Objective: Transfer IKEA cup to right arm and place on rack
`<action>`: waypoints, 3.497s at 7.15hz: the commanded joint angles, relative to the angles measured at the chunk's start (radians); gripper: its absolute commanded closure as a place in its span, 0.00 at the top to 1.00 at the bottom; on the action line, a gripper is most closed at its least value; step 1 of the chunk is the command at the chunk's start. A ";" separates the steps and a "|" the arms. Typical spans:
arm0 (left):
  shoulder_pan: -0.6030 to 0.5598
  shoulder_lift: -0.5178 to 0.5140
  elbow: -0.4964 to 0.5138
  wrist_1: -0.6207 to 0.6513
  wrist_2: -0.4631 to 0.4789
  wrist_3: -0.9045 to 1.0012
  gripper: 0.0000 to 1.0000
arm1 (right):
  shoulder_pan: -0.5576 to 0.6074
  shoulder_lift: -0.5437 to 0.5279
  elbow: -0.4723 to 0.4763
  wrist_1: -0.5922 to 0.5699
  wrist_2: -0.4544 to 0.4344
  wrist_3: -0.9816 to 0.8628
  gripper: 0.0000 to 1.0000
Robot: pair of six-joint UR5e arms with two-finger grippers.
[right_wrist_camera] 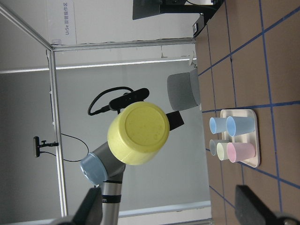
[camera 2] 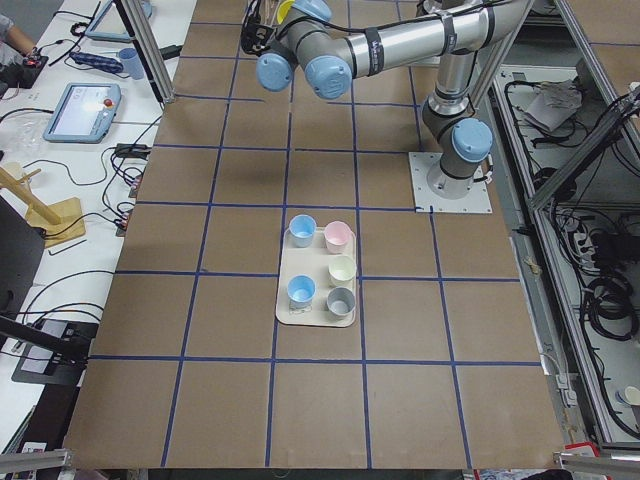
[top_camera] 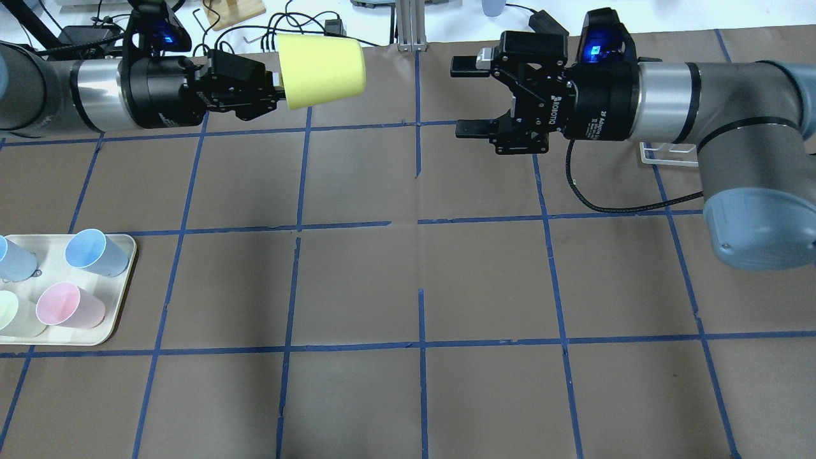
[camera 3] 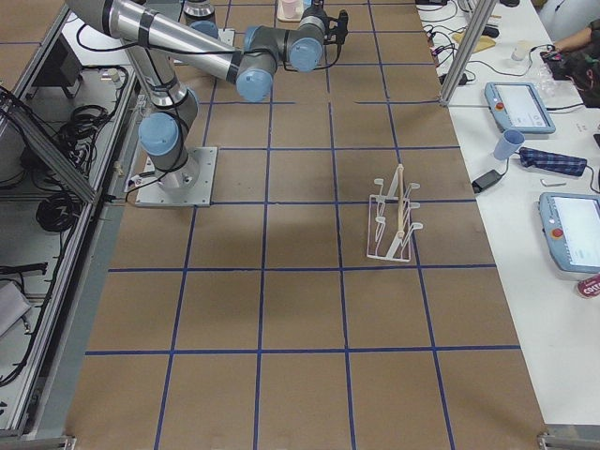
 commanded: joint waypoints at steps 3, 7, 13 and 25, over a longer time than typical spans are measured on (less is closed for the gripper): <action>-0.102 0.050 -0.082 -0.003 -0.181 0.004 0.00 | 0.003 0.003 -0.001 -0.003 0.066 0.168 1.00; -0.160 0.049 -0.102 -0.003 -0.178 0.002 0.00 | 0.022 0.014 -0.015 -0.010 0.071 0.204 1.00; -0.197 0.052 -0.101 -0.068 -0.209 0.001 0.00 | 0.032 0.014 -0.015 -0.007 0.066 0.219 0.81; -0.050 0.065 0.106 -0.267 0.050 -0.112 1.00 | -0.039 0.013 -0.048 -0.010 0.112 0.328 0.23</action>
